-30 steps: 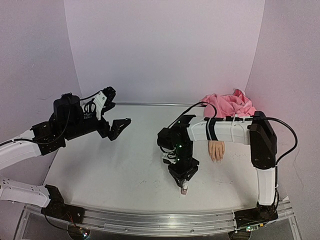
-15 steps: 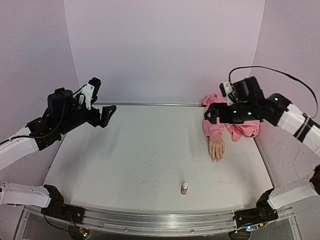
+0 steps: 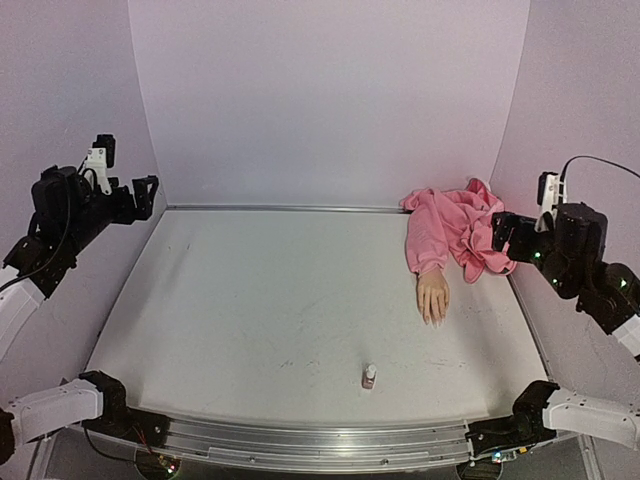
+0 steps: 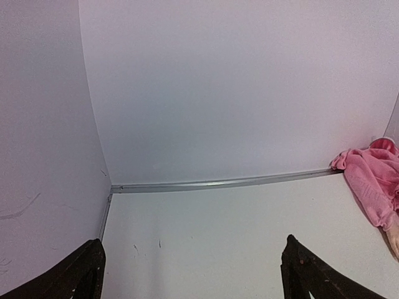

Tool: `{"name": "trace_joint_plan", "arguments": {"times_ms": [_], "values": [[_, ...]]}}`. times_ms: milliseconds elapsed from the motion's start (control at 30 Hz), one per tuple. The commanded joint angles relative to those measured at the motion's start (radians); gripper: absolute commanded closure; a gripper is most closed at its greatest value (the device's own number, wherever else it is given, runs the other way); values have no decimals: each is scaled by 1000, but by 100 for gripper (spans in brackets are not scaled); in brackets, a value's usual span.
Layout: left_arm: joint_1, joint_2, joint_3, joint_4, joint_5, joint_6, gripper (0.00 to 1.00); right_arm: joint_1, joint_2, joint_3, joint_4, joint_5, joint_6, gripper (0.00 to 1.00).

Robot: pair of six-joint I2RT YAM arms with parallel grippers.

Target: Paint the nails

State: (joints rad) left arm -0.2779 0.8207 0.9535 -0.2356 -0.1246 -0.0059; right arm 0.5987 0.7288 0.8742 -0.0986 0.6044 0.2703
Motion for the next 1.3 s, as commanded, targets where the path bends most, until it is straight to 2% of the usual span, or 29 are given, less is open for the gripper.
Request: {"name": "trace_joint_plan", "arguments": {"times_ms": [0,100,267,533,700,800,900,933,1267], "values": [[10,-38,5,19,45,1,1,-1,-34,-53,89,78,-13,2],[11,-57,2,22,66,-7,0,-1,-15,-84,89,64,29,2],[10,-111,-39,53,66,-19,0,-3,35,-148,195,15,27,2],[11,-132,-60,59,63,-20,1,-3,146,-102,215,18,66,2],[10,-140,-71,61,56,-17,1,-10,185,-84,234,29,36,2],[10,-143,-77,62,50,-14,1,-102,226,-91,255,-27,13,2],[11,-141,-85,70,44,-10,0,-351,284,-114,304,-300,-7,2],[11,-138,-87,74,43,-7,1,-394,286,-121,327,-330,-17,2],[9,-126,-101,90,21,4,1,-398,168,-129,387,-401,-83,2]]}}
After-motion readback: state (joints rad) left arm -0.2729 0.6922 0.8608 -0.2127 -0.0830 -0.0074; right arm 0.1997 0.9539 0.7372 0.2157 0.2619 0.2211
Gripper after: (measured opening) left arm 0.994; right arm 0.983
